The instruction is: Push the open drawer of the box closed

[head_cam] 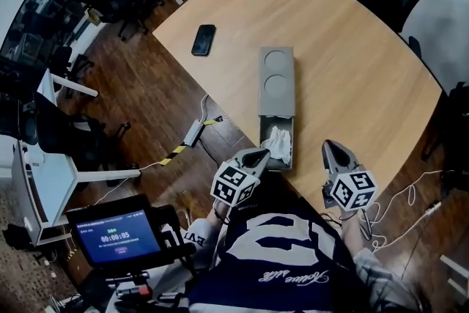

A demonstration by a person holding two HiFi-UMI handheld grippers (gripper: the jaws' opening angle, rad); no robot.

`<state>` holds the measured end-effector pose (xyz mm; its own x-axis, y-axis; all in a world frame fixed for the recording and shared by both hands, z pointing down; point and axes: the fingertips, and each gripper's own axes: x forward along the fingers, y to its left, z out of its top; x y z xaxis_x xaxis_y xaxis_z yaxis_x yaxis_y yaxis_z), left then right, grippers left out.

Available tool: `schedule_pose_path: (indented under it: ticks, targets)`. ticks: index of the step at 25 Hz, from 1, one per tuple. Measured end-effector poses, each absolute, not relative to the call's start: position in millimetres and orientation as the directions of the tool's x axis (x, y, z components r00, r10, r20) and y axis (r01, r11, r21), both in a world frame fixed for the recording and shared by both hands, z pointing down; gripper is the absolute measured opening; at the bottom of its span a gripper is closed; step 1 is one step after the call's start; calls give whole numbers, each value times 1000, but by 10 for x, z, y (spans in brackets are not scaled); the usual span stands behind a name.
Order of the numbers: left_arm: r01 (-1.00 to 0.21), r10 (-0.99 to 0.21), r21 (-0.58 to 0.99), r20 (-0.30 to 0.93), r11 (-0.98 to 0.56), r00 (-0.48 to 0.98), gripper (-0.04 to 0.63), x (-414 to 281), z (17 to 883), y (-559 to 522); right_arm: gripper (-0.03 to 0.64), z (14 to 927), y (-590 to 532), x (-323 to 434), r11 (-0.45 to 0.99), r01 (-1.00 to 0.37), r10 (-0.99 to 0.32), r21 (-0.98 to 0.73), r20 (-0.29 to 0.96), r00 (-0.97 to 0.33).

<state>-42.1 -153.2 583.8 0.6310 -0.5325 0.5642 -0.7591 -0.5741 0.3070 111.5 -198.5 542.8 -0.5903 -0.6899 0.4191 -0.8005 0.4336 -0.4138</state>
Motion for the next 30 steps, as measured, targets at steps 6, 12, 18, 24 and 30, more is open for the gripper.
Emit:
schedule_pose_path:
  ticks: [6,12,18,24,30]
  targets:
    - [-684,-396,432,585,-588,708,-2,-315,6161,-934,-11,5514,-1970,1060,440,-794,-666,-419,441,-602]
    - [-696,-361,431,629,-575,688,-2,-344,6438,-954,-11,5554,-1954,941,467,-780,-638,-418,451,-624]
    - [-736,-427,456,610,-500,668,-2,-392,6520,-1019,-11,5571,-1933,899,475,-781,-637,-406,454,-624]
    - [-755,-461,439,606,-487,649,-2,-428,6461,-1110,-11,5503,-1892,918,467,-791,-649,-395,455,-610]
    - [-765,-505,419,579,-489,640,-2,-406,6395,-1591,-11,5466,-1977,933,450,-808,-665,-381,461,-588]
